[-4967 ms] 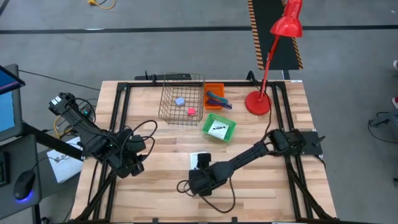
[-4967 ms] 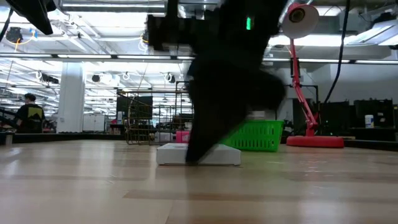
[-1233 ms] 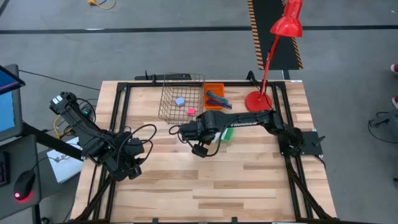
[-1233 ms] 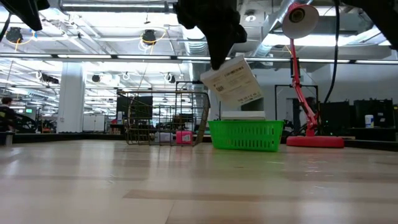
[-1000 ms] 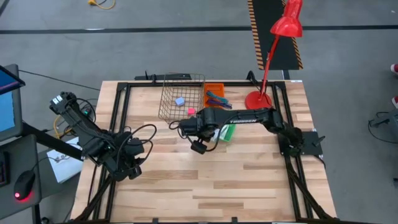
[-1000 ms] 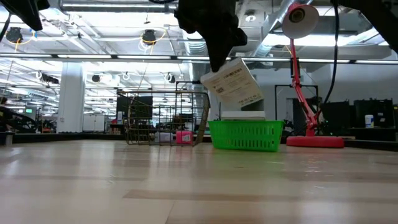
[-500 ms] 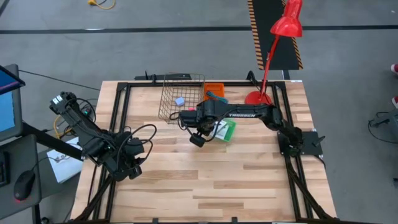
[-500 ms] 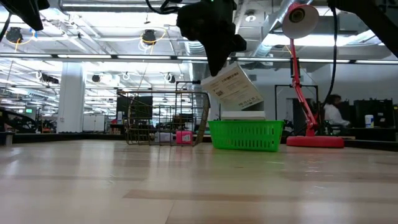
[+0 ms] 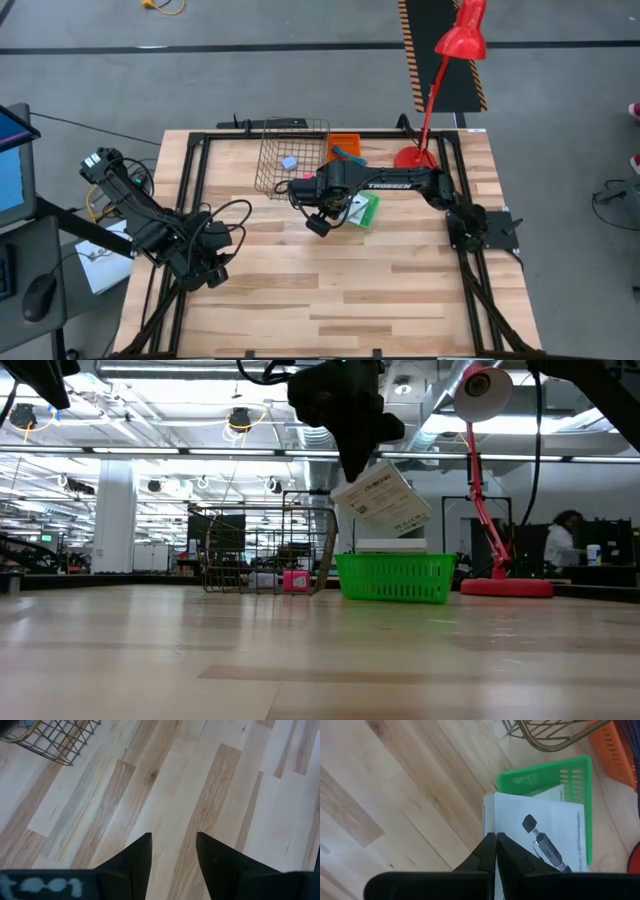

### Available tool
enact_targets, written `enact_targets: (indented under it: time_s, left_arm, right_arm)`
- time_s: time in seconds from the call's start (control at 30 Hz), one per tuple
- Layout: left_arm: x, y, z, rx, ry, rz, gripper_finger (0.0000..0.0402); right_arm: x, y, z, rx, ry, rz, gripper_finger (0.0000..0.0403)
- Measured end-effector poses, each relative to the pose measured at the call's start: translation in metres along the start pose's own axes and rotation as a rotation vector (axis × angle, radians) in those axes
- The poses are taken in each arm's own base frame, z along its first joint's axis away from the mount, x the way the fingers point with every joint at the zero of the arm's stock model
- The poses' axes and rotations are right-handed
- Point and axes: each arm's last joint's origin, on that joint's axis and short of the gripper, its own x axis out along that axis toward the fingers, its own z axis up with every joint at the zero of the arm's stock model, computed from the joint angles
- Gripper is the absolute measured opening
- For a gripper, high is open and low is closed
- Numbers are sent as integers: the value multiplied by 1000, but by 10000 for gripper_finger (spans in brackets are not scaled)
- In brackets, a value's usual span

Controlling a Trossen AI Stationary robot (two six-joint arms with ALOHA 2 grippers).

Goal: Pick and place items into bin
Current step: Put the card reader box into the green basket

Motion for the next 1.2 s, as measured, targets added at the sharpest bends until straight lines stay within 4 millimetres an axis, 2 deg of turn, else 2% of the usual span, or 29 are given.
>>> enact_targets:
  time_s: [0.47, 0.63, 0.9, 1.03, 1.2]
  left_arm:
    - [0, 0, 0, 5, 0, 0, 143]
    - [0, 0, 0, 5, -1, 0, 143]
    - [0, 0, 1, 5, -30, 15, 143]
    - [0, 1, 2, 15, -55, 28, 143]
    - [0, 2, 3, 35, -105, 54, 143]
  right_arm:
    - [0, -1, 0, 20, -15, -27, 59]
    - [0, 2, -1, 10, -18, -31, 60]
    - [-4, 19, -14, -46, -41, -47, 58]
    - [-31, 25, -32, -37, -156, -92, 58]
    - [-97, 20, -75, 35, -438, -135, 58]
